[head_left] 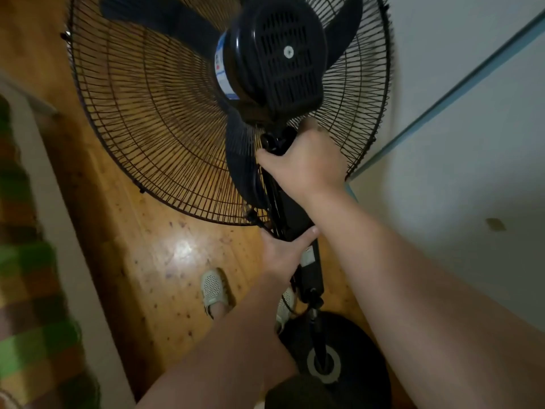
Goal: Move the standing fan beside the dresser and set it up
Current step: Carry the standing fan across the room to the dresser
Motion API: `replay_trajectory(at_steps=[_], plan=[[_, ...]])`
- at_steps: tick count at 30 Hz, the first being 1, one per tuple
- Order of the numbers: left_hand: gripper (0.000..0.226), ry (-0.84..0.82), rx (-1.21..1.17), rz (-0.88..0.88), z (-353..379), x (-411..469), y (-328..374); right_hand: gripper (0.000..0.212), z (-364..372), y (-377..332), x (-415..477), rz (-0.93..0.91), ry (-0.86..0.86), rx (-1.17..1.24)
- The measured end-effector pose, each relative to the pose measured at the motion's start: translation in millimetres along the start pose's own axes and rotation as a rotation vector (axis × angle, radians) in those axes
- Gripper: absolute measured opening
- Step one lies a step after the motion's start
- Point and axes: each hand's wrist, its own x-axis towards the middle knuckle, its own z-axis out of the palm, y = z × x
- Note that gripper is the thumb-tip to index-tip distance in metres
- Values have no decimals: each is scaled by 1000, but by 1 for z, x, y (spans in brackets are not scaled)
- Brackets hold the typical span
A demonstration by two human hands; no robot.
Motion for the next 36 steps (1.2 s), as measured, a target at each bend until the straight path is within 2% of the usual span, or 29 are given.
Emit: replay_trajectory(at_steps=[2, 6, 8, 11, 14, 17, 21, 23, 26, 29, 30, 33, 36], plan=[[106, -12, 7, 1, -4, 3, 1, 61, 4, -2, 1, 2, 13, -6], [47, -50, 41, 54, -9, 13, 3, 62, 11, -4, 6, -13, 21, 17], [38, -45, 22, 77, -8, 17, 3, 61, 15, -3, 7, -28, 29, 23], [45, -55, 2, 94, -7, 19, 3, 57, 20, 2, 7, -77, 62, 109], [41, -110, -5, 176, -7, 23, 1, 41, 26, 30, -5, -75, 65, 426], [43, -115, -22, 239, -10, 31, 0, 28, 40, 79, -38, 127, 55, 699], [38, -116, -33, 266, -12, 41, -2, 59, 76, 133, -88, 519, -321, 724], [29, -113, -43, 257, -12, 45, -3, 71, 94, 145, -101, 589, -541, 739], [23, -122, -51, 239, -12, 51, -3, 53, 107, 153, -103, 627, -745, 807], [24, -132, -21, 210, -12, 57, -3, 57, 110, 159, -96, 570, -831, 819], [24, -127, -14, 192, -12, 58, -3, 62, 112, 162, -96, 560, -840, 803], [32, -106, -6, 147, -11, 62, -2, 61, 121, 171, -100, 531, -822, 729], [38, -98, -9, 125, -9, 66, -2, 80, 128, 178, -108, 537, -805, 747]])
